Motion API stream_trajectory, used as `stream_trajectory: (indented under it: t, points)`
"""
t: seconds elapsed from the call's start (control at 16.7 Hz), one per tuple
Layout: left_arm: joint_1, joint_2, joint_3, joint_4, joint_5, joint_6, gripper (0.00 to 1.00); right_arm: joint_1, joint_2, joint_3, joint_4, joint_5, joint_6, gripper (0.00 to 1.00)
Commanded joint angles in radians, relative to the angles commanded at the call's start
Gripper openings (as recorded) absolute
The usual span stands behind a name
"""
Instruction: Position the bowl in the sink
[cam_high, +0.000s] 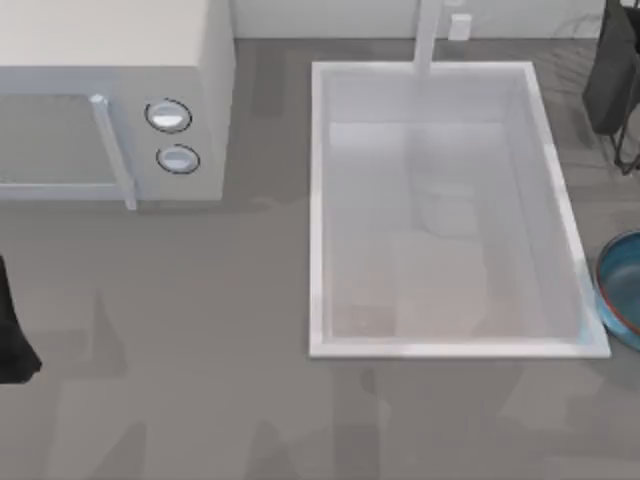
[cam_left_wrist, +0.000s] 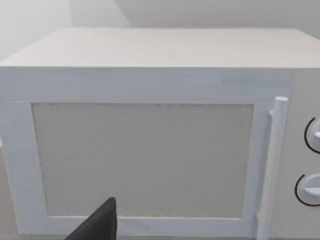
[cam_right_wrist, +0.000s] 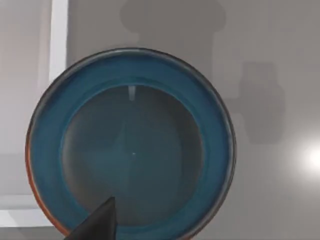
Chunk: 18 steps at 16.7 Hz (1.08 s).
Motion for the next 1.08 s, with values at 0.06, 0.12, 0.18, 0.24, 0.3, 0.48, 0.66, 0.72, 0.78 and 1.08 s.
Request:
stream_trajectory:
  t: [0.06, 0.12, 0.18, 0.24, 0.3, 0.48, 0.66, 0.72, 0.78, 1.08]
  points:
    - [0.0, 0.0, 0.0, 0.0, 0.0, 0.0, 1.0, -0.009, 0.093, 0.072, -0.064, 0.001, -0.009, 1.0]
    - [0.0, 0.0, 0.0, 0.0, 0.0, 0.0, 1.0, -0.017, 0.18, 0.142, -0.125, 0.001, -0.018, 1.0]
    - [0.0, 0.0, 0.0, 0.0, 0.0, 0.0, 1.0, -0.025, 0.263, 0.209, -0.182, 0.001, -0.025, 1.0]
    - [0.0, 0.0, 0.0, 0.0, 0.0, 0.0, 1.0, -0.032, 0.341, 0.273, -0.235, 0.001, -0.033, 1.0]
    - [0.0, 0.0, 0.0, 0.0, 0.0, 0.0, 1.0, -0.039, 0.414, 0.333, -0.284, 0.001, -0.039, 1.0]
    - [0.0, 0.0, 0.0, 0.0, 0.0, 0.0, 1.0, -0.056, 0.596, 0.483, -0.401, -0.002, -0.055, 1.0]
    - [0.0, 0.0, 0.0, 0.0, 0.0, 0.0, 1.0, -0.065, 0.691, 0.571, -0.466, -0.005, -0.064, 1.0]
    - [0.0, 0.0, 0.0, 0.0, 0.0, 0.0, 1.0, -0.067, 0.704, 0.583, -0.475, -0.006, -0.066, 1.0]
    - [0.0, 0.0, 0.0, 0.0, 0.0, 0.0, 1.0, -0.067, 0.706, 0.586, -0.477, -0.006, -0.066, 1.0]
    - [0.0, 0.0, 0.0, 0.0, 0.0, 0.0, 1.0, -0.062, 0.704, 0.58, -0.472, -0.005, -0.065, 1.0]
